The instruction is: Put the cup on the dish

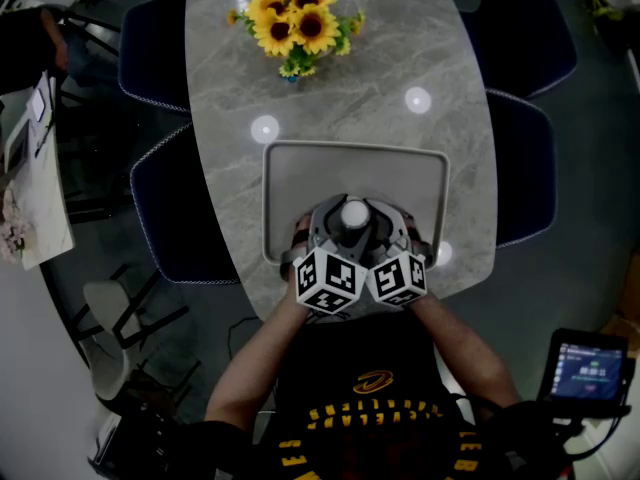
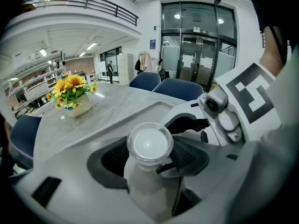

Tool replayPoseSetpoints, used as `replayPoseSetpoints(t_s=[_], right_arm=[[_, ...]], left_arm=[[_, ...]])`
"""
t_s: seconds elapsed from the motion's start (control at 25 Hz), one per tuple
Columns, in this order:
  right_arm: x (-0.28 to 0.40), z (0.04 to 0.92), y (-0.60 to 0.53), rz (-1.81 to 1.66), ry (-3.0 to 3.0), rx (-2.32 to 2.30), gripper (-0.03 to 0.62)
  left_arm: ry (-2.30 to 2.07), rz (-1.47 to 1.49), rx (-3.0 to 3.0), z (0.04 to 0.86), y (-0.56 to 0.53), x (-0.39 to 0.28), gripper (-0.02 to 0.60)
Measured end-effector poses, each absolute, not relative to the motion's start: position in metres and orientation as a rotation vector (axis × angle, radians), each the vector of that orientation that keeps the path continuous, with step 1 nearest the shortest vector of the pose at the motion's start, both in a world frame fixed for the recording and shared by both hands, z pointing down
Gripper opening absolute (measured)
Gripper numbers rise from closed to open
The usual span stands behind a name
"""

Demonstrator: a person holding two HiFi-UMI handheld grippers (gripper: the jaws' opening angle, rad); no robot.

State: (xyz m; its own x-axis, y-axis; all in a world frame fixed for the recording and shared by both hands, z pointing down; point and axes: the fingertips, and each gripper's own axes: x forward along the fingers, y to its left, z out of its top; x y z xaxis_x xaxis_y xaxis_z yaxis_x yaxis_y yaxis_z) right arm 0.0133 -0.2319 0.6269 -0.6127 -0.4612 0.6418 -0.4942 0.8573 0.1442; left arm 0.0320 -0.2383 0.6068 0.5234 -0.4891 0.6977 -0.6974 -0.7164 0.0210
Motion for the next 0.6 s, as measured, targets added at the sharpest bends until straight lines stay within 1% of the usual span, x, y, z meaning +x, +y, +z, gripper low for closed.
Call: replayPoseSetpoints(t_s=[0.6], right_arm=[[0.0163,0.6284,-0.2317,0.114,-2.356,0.692,0.244]], left_arm=[[-1.04,0.971,2.468,0.6075,-0.2421,0.03,0.27]])
